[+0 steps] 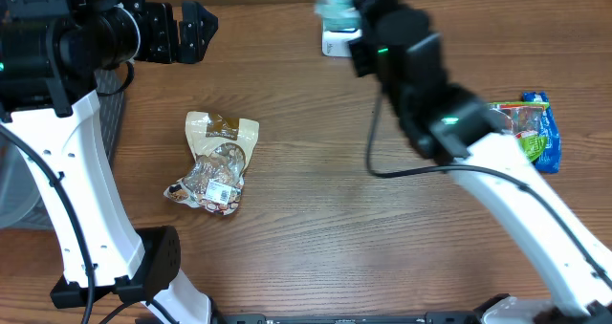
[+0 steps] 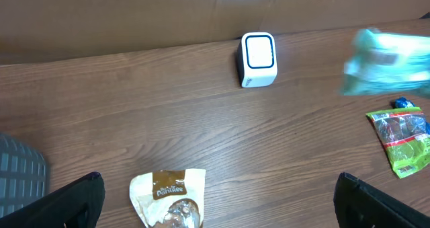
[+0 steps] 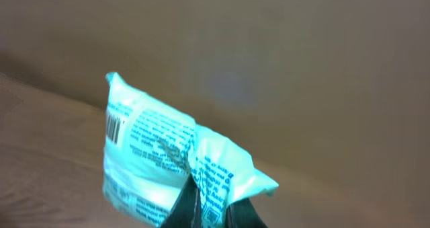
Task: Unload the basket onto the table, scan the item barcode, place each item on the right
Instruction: 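Carry the wipes packet to the right-edge pile and release it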
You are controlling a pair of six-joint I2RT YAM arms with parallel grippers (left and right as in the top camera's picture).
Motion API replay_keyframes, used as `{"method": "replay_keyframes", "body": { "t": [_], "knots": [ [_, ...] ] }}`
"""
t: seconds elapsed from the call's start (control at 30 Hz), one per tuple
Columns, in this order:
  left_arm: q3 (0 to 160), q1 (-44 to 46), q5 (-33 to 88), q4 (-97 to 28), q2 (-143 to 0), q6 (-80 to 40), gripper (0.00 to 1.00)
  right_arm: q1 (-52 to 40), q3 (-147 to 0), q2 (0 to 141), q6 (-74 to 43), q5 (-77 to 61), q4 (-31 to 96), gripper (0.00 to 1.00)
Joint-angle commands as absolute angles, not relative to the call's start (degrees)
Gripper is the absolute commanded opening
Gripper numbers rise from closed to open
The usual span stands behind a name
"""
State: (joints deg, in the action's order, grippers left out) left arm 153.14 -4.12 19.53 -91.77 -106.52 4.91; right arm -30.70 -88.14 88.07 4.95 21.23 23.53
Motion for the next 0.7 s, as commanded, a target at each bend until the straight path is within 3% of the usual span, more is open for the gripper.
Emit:
{"method": "replay_keyframes", "body": {
  "t": [0.0,0.17,0.27,0.43,0.6,0.67],
  "knots": [
    [153.49,-3.95,20.38,-91.7,-106.87,6.0,1.0,-23.03,-88.66,86.72,-15.88,21.3,30.63,0.04],
    [153.49,-3.95,20.38,-91.7,-106.87,6.0,1.0,-7.92,-87.66,87.48,-34.22,15.77,49.06,0.04],
    [153.49,-3.95,20.38,-91.7,-106.87,6.0,1.0,0.19,-85.41,88.68,-36.71,10.63,53.41,0.04],
    [153.49,-3.95,20.38,-91.7,-106.87,6.0,1.0,11.84,-77.56,91.53,-36.73,8.86,50.39,0.04],
    [153.49,-3.95,20.38,-91.7,-106.87,6.0,1.0,17.28,-73.19,94.56,-37.76,8.95,47.0,0.04],
    [153.49,-3.95,20.38,-91.7,-106.87,6.0,1.0,19.14,-72.47,95.59,-37.76,8.93,46.46,0.11]
  ]
}}
